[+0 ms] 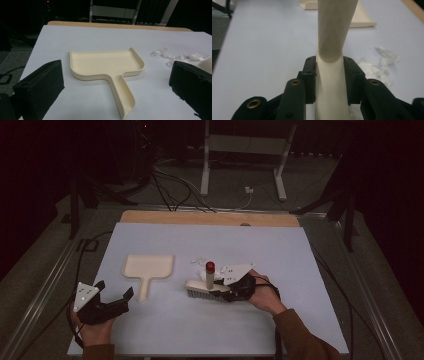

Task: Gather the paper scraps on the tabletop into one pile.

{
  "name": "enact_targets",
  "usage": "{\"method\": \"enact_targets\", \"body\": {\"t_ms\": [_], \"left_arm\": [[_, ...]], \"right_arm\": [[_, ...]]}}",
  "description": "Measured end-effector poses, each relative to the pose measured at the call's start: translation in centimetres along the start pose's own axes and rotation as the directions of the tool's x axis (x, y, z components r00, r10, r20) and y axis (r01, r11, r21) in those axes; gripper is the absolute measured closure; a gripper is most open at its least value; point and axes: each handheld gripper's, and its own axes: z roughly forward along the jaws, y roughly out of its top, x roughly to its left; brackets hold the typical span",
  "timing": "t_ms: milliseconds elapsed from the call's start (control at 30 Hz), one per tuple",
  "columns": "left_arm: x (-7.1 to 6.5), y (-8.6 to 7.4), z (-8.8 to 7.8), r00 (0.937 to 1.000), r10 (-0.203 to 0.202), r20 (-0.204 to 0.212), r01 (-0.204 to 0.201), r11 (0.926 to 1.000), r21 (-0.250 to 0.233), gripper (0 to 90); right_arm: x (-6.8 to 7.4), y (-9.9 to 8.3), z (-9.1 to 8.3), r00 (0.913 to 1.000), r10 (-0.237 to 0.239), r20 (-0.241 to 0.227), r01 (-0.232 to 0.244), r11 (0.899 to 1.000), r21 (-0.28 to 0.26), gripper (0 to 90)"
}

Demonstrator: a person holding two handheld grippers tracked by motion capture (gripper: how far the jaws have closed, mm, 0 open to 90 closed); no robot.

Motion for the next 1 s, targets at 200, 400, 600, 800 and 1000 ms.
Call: {"method": "enact_targets", "body": {"t_ms": [200,400,600,800,1000], "left_arm": [[0.0,0.0,0.0,1.0000,-0.001,0.000,0.001,1.0000,-0.001,0.5],[0.1,0.0,0.0,1.0000,-0.002,0.000,0.002,1.0000,-0.003,0.5],[0.0,0.0,0.0,1.0000,0.001,0.004,-0.001,1.0000,0.001,0.4],[-0.1,0.0,0.1,1.0000,0.001,0.004,-0.001,1.0000,0.003,0.5],[0.0,0.0,0.0,1.0000,-0.002,0.002,0.002,1.0000,0.001,0.5]], "right_arm": [[-0.9,0.3,0.7,0.9937,-0.094,0.061,0.094,0.996,-0.001,67.2],[-1.1,0.2,0.8,0.9937,-0.083,0.075,0.086,0.996,-0.039,67.2],[-0.9,0.5,-0.4,0.9979,-0.022,0.061,0.028,0.995,-0.097,67.1],[-1.7,0.5,-1.8,0.9838,0.168,0.063,-0.150,0.963,-0.225,67.0],[-2.8,0.0,-4.2,0.8957,0.417,0.154,-0.348,0.874,-0.339,67.0]]}}
